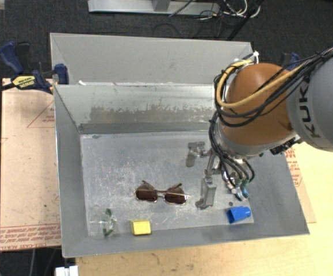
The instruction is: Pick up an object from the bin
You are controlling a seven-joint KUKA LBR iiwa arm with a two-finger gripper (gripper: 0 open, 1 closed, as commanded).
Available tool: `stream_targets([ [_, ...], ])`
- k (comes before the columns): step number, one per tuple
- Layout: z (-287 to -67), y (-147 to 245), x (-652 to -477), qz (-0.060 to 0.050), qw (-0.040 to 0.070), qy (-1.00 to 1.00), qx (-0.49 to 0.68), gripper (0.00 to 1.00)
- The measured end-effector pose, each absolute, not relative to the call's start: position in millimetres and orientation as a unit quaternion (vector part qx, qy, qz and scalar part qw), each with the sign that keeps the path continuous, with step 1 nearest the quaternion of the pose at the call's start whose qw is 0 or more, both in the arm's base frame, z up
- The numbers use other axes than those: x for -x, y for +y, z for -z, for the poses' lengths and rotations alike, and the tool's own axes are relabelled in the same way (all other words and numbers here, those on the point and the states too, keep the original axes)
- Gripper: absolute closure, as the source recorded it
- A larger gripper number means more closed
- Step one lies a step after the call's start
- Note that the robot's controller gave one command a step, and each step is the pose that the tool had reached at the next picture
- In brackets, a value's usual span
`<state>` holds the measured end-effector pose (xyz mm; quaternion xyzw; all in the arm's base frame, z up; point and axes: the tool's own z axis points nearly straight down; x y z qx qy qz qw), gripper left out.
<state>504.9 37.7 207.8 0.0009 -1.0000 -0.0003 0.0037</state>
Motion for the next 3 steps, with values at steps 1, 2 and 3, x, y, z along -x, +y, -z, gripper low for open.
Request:
stream_targets([
  [1,-211.8,37.4,-506.6,0.000,0.000,-1.000,0.000,0.00],
  [2,-130.4,70.9,-509.6,0.001,-0.003,-0.999,0.037,0.00],
  [3,-89.4,80.1,-508.8,0.000,0.002,-0.999,0.034,0.00],
])
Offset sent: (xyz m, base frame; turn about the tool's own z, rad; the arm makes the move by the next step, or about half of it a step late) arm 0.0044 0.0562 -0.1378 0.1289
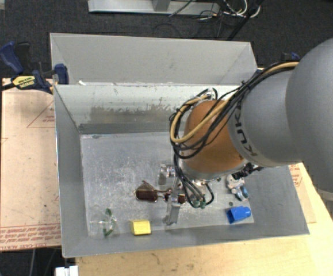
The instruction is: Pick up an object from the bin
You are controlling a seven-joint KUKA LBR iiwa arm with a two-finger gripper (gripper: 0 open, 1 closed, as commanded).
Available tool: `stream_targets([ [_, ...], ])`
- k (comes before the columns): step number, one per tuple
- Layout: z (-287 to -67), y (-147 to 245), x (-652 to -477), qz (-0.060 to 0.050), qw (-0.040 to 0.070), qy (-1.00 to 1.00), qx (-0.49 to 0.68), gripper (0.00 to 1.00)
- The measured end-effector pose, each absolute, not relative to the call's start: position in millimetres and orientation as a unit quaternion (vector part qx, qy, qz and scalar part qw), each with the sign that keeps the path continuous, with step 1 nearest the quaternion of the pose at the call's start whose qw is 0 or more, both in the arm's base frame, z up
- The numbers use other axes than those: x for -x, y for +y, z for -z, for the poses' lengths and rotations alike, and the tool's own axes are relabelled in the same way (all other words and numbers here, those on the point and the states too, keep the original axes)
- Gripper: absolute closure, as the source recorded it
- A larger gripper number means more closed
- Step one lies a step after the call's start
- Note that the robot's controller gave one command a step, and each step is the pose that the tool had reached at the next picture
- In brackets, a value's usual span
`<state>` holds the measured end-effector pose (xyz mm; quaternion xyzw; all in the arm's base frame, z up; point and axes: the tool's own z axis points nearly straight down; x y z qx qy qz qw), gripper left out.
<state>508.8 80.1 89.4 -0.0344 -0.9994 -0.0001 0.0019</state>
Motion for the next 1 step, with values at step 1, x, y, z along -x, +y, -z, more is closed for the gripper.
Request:
stream_targets([
  [1,-116.9,94.1,-509.2,0.001,-0.002,-0.999,0.039,0.00],
])
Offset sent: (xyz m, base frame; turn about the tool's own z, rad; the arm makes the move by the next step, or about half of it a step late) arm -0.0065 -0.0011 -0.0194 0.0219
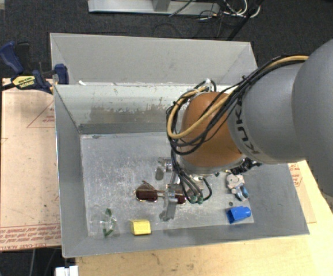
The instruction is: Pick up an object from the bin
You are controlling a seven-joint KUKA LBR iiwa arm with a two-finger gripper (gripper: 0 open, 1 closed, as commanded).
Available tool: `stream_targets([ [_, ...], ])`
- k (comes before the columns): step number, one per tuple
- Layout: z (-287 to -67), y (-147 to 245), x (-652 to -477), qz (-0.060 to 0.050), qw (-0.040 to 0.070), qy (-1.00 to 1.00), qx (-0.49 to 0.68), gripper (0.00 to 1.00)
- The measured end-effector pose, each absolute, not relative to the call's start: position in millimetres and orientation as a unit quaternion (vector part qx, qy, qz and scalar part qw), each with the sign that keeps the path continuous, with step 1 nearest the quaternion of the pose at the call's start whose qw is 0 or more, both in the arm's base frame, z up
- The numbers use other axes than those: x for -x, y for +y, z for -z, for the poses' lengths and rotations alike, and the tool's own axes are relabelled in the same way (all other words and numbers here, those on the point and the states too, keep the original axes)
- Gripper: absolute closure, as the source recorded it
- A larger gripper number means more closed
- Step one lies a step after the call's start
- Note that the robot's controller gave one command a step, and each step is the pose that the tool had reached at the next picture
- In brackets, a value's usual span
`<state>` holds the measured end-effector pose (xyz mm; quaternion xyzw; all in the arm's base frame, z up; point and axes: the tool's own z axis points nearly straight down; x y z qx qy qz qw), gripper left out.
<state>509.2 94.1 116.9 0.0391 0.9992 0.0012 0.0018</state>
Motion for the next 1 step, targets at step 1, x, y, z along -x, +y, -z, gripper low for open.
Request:
stream_targets([
  [1,-67.6,78.8,-501.8,0.000,-0.001,0.999,-0.046,0.00],
])
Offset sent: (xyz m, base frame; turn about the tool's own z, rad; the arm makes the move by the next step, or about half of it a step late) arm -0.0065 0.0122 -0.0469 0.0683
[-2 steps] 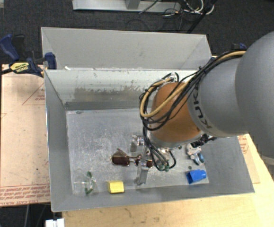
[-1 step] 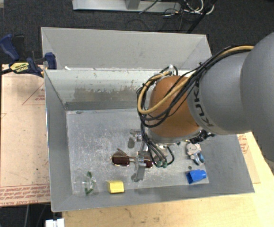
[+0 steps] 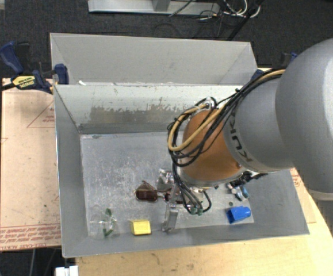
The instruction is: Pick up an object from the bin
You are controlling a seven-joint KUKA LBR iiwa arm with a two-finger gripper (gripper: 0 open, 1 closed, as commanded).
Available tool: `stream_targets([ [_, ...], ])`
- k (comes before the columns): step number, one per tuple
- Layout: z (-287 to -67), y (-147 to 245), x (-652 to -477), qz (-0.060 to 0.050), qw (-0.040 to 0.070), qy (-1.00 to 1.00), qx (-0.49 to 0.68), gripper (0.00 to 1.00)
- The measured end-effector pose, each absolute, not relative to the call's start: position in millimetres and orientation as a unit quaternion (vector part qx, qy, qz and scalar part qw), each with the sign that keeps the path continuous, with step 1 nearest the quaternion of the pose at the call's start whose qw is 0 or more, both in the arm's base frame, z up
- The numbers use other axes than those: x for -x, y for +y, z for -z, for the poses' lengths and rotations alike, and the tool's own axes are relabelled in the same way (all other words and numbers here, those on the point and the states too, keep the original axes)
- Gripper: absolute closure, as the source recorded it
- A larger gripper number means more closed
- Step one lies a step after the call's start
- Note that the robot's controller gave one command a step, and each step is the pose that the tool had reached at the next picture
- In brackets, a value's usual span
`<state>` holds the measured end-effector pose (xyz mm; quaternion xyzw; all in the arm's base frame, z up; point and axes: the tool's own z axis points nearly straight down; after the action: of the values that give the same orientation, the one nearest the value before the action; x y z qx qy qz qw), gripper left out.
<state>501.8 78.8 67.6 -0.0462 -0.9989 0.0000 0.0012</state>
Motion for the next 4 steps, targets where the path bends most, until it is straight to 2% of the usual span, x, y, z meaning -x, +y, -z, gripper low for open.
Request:
stream_targets([
  [1,-70.1,107.9,-503.0,0.001,-0.001,-0.997,0.072,1.00],
  [3,-72.2,107.6,-502.6,0.001,0.000,-0.997,0.072,1.00],
  [4,-81.0,107.2,-501.4,0.000,0.002,-0.997,0.072,1.00],
])
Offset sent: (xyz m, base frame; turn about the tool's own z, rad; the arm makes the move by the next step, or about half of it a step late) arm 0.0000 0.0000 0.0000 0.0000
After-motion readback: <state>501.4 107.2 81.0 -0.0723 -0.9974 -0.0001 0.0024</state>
